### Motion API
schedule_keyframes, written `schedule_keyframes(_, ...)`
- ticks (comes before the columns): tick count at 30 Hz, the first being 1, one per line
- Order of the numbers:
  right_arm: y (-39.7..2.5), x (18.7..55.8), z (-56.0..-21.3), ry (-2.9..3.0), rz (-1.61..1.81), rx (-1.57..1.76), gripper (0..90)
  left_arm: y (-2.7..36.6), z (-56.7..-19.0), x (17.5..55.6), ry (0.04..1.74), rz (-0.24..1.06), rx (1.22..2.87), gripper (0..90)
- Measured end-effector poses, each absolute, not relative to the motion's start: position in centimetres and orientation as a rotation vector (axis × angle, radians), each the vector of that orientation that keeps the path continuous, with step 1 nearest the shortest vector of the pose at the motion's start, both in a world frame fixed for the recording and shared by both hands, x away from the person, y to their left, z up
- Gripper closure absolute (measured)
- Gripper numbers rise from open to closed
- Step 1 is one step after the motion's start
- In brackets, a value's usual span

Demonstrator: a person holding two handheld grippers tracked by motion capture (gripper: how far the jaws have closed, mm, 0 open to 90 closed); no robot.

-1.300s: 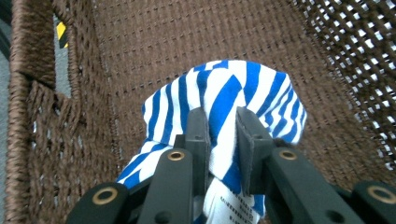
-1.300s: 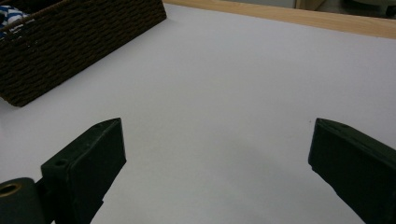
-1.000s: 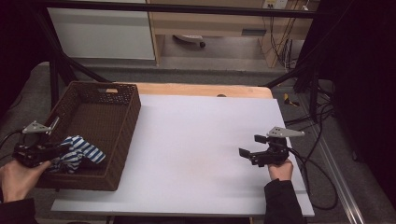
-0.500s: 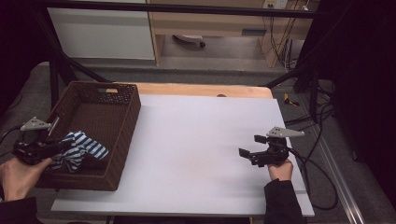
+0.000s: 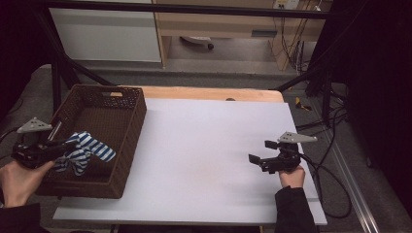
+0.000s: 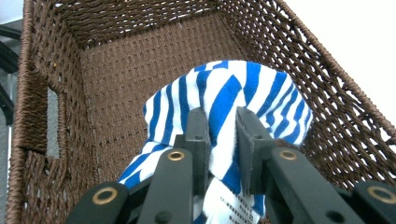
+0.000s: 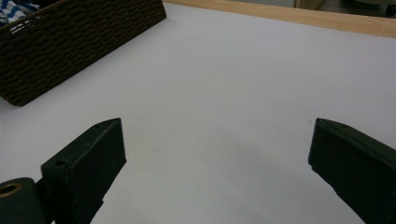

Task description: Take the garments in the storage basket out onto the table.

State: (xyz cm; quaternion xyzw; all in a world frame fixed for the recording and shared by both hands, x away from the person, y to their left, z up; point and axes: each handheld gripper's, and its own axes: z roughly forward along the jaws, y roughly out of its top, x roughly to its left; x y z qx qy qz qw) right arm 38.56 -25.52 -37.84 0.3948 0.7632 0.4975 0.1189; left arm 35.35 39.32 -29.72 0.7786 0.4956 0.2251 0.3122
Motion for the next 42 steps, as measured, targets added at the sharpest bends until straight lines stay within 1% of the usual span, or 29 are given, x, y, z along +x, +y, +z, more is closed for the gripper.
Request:
schedule_keyframes(20, -25.5, 38.5, -37.8, 2.23, 1.457, 1.155, 4.4, 38.6, -27.1, 35.6, 1.234, 0.597, 2.05, 76.6)
schedule_keyframes(42, -25.5, 38.5, -37.8, 2.228, 1.461, 1.152, 4.4, 37.0, -24.7, 36.2, 1.155, 0.589, 2.064, 76.6)
